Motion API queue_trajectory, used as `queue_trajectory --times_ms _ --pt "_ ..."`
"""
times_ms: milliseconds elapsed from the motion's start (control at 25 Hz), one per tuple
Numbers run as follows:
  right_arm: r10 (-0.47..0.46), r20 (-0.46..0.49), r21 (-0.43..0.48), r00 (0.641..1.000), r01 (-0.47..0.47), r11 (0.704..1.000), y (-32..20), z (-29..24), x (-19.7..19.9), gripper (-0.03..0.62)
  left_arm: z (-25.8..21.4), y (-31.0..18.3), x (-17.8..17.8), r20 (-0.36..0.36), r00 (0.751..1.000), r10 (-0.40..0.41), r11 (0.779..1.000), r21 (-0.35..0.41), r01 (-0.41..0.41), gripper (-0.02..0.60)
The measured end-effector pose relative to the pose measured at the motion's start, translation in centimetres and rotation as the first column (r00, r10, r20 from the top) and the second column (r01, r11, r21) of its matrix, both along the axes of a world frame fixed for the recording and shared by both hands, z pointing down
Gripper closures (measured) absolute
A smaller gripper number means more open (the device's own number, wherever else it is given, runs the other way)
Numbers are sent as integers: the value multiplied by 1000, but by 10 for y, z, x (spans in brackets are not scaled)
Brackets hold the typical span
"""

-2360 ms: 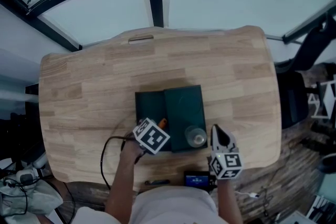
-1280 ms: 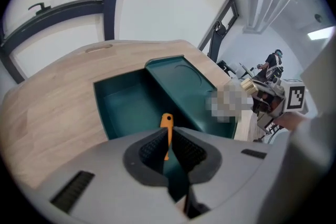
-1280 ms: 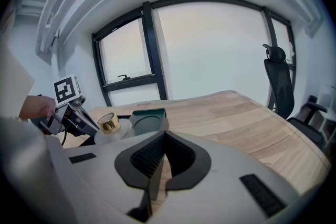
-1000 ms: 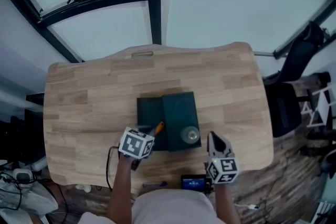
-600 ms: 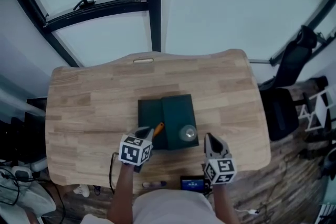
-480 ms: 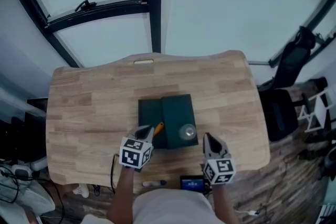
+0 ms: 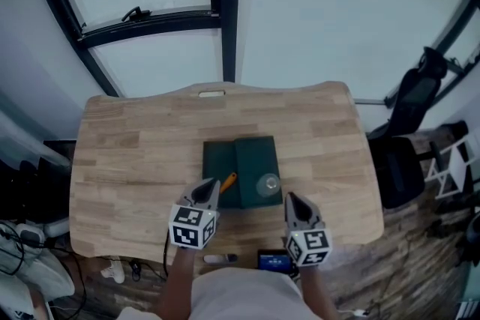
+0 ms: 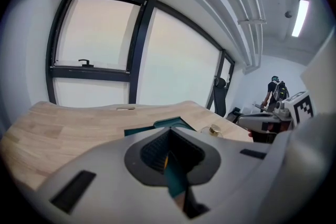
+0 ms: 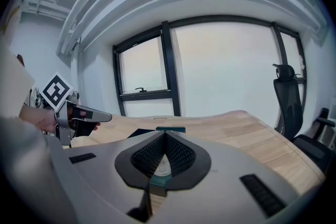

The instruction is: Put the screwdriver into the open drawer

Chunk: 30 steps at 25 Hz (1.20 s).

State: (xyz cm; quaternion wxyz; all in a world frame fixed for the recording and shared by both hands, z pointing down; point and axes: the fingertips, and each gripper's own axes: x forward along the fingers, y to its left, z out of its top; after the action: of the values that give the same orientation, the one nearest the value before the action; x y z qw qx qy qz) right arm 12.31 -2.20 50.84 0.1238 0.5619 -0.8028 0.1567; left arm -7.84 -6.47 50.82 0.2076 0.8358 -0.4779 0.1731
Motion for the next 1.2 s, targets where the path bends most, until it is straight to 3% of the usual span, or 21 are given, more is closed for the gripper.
queue_trajectory --times_ms 200,480,800,1200 --pt "-11 6 24 1000 11 1000 4 -9 -1 597 -16 8 4 32 999 17 996 91 -19 583" --pt "-13 -39 77 999 16 997 7 -22 2 597 -26 15 12 51 998 34 988 150 -41 582" --pt "-14 -28 84 999 17 996 7 -25 5 597 -25 16 12 29 999 28 988 153 -32 583" --pt "-19 -40 77 999 22 997 7 -26 2 599 -15 16 5 50 999 22 992 122 -28 583"
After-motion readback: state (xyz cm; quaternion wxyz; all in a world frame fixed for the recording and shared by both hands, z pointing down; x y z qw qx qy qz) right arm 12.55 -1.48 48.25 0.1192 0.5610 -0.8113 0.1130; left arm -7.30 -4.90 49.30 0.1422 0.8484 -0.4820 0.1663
